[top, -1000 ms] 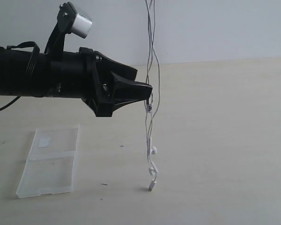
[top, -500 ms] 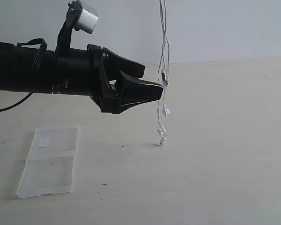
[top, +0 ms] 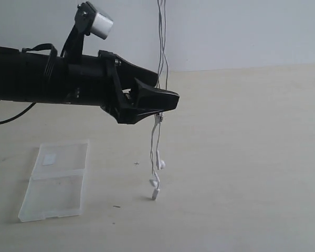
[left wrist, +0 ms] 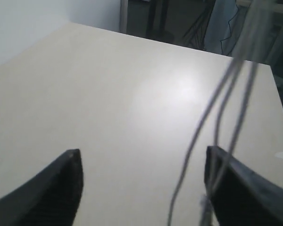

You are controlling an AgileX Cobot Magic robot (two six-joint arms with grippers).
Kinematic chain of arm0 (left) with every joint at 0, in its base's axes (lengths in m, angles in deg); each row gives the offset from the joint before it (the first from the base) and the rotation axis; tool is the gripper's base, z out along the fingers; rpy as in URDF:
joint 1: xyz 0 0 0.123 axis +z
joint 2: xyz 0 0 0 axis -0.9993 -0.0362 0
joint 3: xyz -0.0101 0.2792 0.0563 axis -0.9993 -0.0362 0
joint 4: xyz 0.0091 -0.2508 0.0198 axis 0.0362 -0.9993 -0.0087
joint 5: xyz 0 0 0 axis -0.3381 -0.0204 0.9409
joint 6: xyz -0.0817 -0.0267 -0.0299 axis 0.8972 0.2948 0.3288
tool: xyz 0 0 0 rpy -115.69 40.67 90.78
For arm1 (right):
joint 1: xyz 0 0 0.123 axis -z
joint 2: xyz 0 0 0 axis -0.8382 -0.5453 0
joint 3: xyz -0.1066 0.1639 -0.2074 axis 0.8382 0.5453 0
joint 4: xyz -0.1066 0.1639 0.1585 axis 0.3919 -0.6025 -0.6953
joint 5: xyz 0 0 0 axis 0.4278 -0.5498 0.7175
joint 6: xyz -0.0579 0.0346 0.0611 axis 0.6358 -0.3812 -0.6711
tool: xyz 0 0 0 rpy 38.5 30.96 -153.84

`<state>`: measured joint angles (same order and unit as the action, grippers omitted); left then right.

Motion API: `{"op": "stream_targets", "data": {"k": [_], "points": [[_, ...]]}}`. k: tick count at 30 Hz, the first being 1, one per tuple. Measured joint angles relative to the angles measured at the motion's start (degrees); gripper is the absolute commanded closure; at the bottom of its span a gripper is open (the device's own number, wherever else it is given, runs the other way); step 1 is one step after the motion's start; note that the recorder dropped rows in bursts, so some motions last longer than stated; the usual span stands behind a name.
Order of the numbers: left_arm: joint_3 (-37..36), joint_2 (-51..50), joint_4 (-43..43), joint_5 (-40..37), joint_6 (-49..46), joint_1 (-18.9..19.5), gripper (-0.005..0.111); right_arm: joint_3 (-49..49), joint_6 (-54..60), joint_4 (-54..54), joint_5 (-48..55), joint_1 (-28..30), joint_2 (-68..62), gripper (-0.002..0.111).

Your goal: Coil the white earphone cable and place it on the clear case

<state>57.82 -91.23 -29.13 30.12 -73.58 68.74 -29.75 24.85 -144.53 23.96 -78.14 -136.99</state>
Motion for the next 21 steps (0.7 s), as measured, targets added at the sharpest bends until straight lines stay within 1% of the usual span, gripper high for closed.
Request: {"op": "stream_targets", "data": {"k": [1, 2, 3, 8, 16, 21], "points": [[0.1, -0.4, -0.1, 0.0, 0.2, -0.3, 0.074, 0.0, 0.0, 0.0, 0.0, 0.0, 0.0, 0.108], [0.5, -1.0, -0.1, 0.2, 0.7, -0.9, 0.095, 0.0, 0.0, 0.0, 0.0, 0.0, 0.0, 0.108], [0.7, -1.4, -0.1, 0.3, 0.9, -1.6, 0.105, 0.0, 0.0, 0.0, 0.0, 0.0, 0.0, 0.108], [0.9, -2.0, -0.1, 0.2, 1.8, -3.8, 0.107, 0.0, -0.4, 0.0, 0.0, 0.0, 0.0, 0.108], [0.9, -0.7, 0.3, 2.6, 2.8, -3.8, 0.107, 0.0, -0.4, 0.4, 0.0, 0.0, 0.0, 0.108], [1.0, -0.1, 0.8, 6.9, 3.9, -3.8, 0.107, 0.0, -3.2, 6.7, 0.4, 0.0, 1.4, 0.108]]}}
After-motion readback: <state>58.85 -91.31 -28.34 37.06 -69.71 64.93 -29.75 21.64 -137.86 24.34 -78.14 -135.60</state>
